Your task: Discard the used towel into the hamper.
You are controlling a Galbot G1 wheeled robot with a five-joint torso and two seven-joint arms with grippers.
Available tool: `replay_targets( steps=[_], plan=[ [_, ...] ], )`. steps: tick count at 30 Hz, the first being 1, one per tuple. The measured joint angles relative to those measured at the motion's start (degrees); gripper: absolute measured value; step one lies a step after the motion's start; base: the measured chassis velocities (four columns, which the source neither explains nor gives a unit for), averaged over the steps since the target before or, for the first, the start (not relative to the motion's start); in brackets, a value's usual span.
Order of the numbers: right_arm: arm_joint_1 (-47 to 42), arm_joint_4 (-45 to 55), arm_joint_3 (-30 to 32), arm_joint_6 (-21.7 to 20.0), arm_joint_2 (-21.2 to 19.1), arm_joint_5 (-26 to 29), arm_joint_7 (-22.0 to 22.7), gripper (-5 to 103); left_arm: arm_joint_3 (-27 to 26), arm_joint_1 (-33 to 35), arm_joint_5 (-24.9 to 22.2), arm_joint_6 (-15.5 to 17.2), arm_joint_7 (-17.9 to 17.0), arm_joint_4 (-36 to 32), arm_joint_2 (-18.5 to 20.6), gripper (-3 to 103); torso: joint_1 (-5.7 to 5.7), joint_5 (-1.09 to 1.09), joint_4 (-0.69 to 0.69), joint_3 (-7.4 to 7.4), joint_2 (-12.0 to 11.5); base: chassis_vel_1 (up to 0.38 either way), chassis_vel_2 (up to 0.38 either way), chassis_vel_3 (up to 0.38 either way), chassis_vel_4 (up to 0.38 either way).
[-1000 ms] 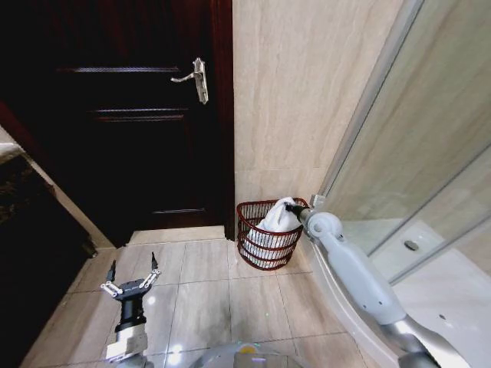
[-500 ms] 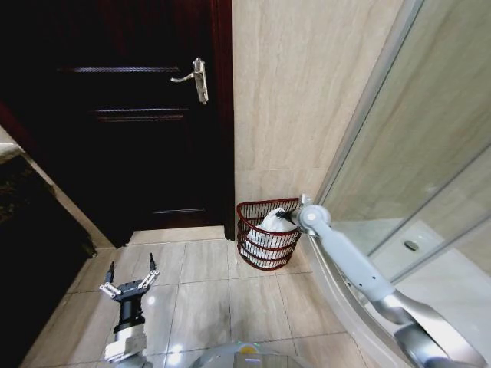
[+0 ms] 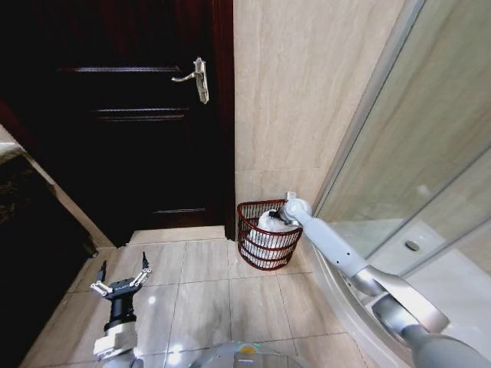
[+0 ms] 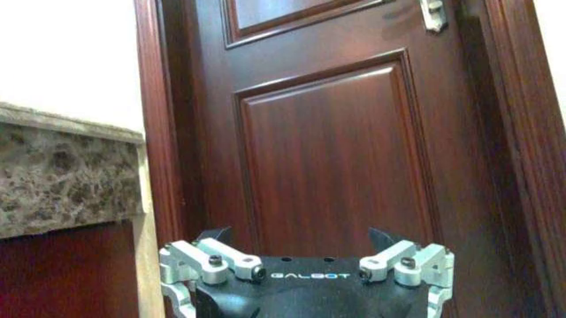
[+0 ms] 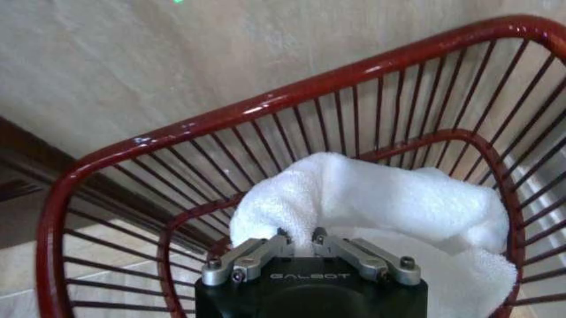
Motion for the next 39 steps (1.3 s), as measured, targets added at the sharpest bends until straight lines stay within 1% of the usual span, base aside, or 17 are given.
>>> replay_targets(
  steps=[3,8,15,17,18,20,21,24,25,28,29,31,32,33,35,36,39],
  plan=[
    [-0.1,-1.4,0.2,0.0,0.5,-0.3,-0.6,5,-0.1,-0.3,0.0,0.2,0.7,0.8,0.0,100,0.0,-0.01,0.0,0.0,0.0,0.0,0.0,0.0,0.0],
    [-0.9,-4.2,0.6,0.2,1.0,-3.9,-4.4,5,0.1,-1.4,-0.1,0.4,0.8,2.6,0.0,100,0.0,0.01,0.0,0.0,0.0,0.0,0.0,0.0,0.0],
    [-2.7,-2.5,3.1,0.5,1.2,-6.5,-6.2,3,0.0,-1.0,-1.4,0.0,0.8,3.0,0.0,100,0.0,0.0,0.0,0.0,0.0,0.0,0.0,0.0,0.0],
    [-3.6,-0.3,3.6,1.1,0.9,-8.2,-6.9,14,-0.4,-0.6,-2.4,-0.1,0.7,2.6,0.3,100,0.0,0.01,0.0,0.0,0.0,0.0,0.0,0.0,0.0],
    [-3.6,-0.3,3.6,1.1,0.9,-8.2,-6.9,14,-0.4,-0.6,-2.4,-0.1,0.7,2.6,0.3,100,0.0,0.01,0.0,0.0,0.0,0.0,0.0,0.0,0.0],
    [-4.9,2.6,4.2,1.5,-0.2,-10.6,-8.7,25,-0.6,-0.3,-3.0,-0.3,0.7,2.3,0.5,100,0.0,-0.01,0.0,0.0,0.0,0.0,0.0,0.0,0.0],
    [-4.9,2.6,4.2,1.5,-0.2,-10.6,-8.7,25,-0.6,-0.3,-3.0,-0.3,0.7,2.3,0.5,100,0.0,-0.01,0.0,0.0,0.0,0.0,0.0,0.0,0.0],
    [-7.3,7.8,3.5,5.5,-3.4,-17.0,-11.4,41,-0.2,0.2,-3.6,-0.4,0.6,2.1,0.7,100,0.0,0.0,0.0,0.0,0.0,0.0,0.0,0.0,0.0],
    [-7.3,7.8,3.5,5.5,-3.4,-17.0,-11.4,41,-0.2,0.2,-3.6,-0.4,0.6,2.1,0.7,100,0.0,0.0,0.0,0.0,0.0,0.0,0.0,0.0,0.0],
    [-9.0,11.0,3.7,9.2,-6.7,-20.3,-13.7,57,0.4,0.1,-3.5,-0.3,0.5,2.1,0.3,100,0.0,0.0,0.0,0.0,0.0,0.0,0.0,0.0,0.0],
    [-9.0,11.0,3.7,9.2,-6.7,-20.3,-13.7,57,0.4,0.1,-3.5,-0.3,0.5,2.1,0.3,100,0.0,0.0,0.0,0.0,0.0,0.0,0.0,0.0,0.0],
    [-10.7,13.3,5.1,12.3,-8.2,-22.6,-14.6,68,0.9,0.1,-3.3,0.0,0.5,2.2,0.1,100,0.0,0.01,0.0,0.0,0.0,0.0,0.0,0.0,0.0],
    [-10.7,13.3,5.1,12.3,-8.2,-22.6,-14.6,68,0.9,0.1,-3.3,0.0,0.5,2.2,0.1,100,0.0,0.01,0.0,0.0,0.0,0.0,0.0,0.0,0.0],
    [-11.6,14.2,6.1,13.5,-8.7,-24.7,-15.5,68,1.1,0.1,-3.2,0.1,0.5,2.5,0.0,100,0.0,0.02,0.0,0.0,0.0,0.0,0.0,0.0,0.0],
    [-14.2,16.4,9.1,16.2,-10.0,-30.4,-19.0,79,1.3,0.1,-3.2,0.1,0.5,3.0,0.0,100,-0.01,0.0,0.0,-0.01,0.0,0.0,0.0,0.0,0.0],
    [-14.2,16.4,9.1,16.2,-10.0,-30.4,-19.0,79,1.3,0.1,-3.2,0.1,0.5,3.0,0.0,100,-0.01,0.0,0.0,-0.01,0.0,0.0,0.0,0.0,0.0],
    [-19.0,19.8,13.9,19.7,-11.6,-37.9,-23.8,94,1.4,-0.4,-3.2,0.3,0.5,3.8,0.0,100,0.0,0.0,0.0,-0.01,0.0,0.0,0.0,0.0,0.0]
  ],
)
